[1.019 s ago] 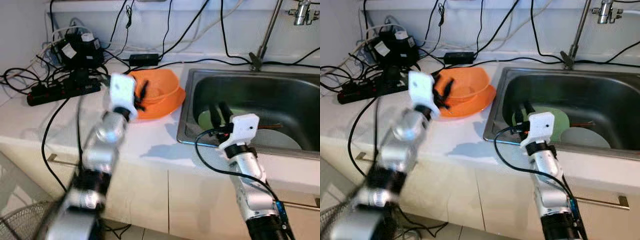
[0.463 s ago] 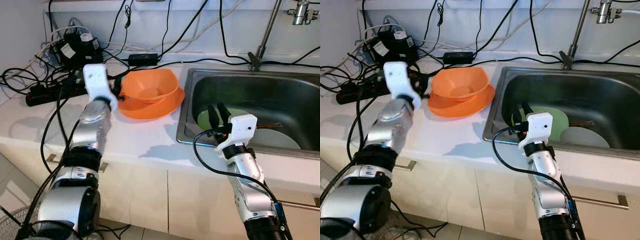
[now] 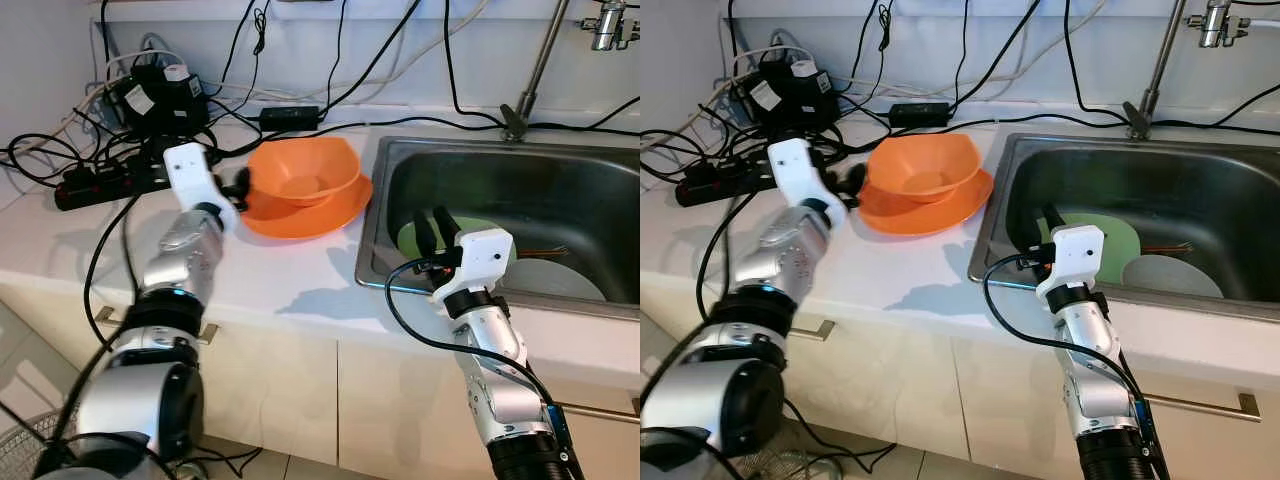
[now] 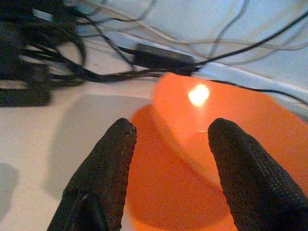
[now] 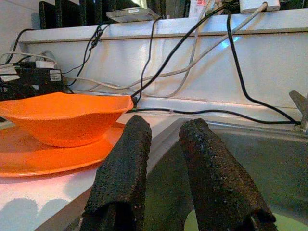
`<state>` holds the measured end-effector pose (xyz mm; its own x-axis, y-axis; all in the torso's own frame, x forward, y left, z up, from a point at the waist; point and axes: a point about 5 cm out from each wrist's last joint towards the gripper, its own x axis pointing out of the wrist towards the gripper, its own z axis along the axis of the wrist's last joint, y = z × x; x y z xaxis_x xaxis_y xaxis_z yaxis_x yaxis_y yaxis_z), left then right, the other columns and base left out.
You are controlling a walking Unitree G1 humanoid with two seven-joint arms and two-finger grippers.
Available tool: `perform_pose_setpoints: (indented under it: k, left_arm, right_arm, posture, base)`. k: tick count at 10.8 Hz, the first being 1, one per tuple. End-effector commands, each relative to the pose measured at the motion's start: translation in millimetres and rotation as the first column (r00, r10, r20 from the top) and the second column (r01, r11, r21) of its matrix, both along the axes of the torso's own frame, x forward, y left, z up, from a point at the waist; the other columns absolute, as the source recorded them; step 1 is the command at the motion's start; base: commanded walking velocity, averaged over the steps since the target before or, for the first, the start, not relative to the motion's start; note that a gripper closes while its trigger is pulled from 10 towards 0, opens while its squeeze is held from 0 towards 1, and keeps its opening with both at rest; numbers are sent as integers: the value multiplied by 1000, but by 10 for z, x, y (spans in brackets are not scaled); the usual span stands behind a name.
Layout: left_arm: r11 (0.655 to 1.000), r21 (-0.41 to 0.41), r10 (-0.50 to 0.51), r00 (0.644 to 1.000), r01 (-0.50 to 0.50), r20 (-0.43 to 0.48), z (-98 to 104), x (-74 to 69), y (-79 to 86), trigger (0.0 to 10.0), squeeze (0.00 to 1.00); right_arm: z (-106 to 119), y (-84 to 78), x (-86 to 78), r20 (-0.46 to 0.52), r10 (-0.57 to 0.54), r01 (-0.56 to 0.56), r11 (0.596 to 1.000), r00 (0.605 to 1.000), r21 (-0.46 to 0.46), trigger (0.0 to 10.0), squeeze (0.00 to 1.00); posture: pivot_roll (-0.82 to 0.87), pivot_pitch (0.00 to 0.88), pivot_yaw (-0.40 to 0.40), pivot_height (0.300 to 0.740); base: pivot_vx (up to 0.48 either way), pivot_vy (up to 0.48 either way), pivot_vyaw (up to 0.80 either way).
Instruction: Kitchen organization
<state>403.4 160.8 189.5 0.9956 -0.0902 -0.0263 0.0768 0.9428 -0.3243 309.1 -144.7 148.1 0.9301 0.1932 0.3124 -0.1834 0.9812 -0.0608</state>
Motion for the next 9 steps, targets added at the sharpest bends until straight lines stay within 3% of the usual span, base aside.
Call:
perform_pose_setpoints:
  k: [1, 5, 8, 9]
  left_arm:
    - [999, -26, -31, 998, 32, 64, 214, 37, -40, 10000, 0]
    - [995, -57, -82, 997, 82, 5, 221, 95, -229, 10000, 0]
    - [997, -74, -9, 1000, 11, 22, 290, 112, -179, 10000, 0]
    - [998, -66, 4, 1000, -2, 31, 296, 109, -169, 10000, 1000]
  right_arm:
    - [35, 28, 4, 11, 9, -9, 1000, 1000, -4, 10000, 0]
    - [38, 12, 10, 10, 5, -5, 1000, 1000, -6, 10000, 0]
    - [40, -20, 9, 11, -3, 4, 1000, 1000, -10, 10000, 0]
    - [39, -20, 13, 11, -4, 4, 1000, 1000, -11, 10000, 0]
  posture:
    - [-4, 0, 90, 740]
    - [-6, 0, 91, 740]
    - [-3, 0, 91, 740]
    - [-1, 0, 90, 740]
  base:
    - [0, 0, 0]
    - [0, 0, 0]
    - [0, 0, 0]
    - [0, 0, 0]
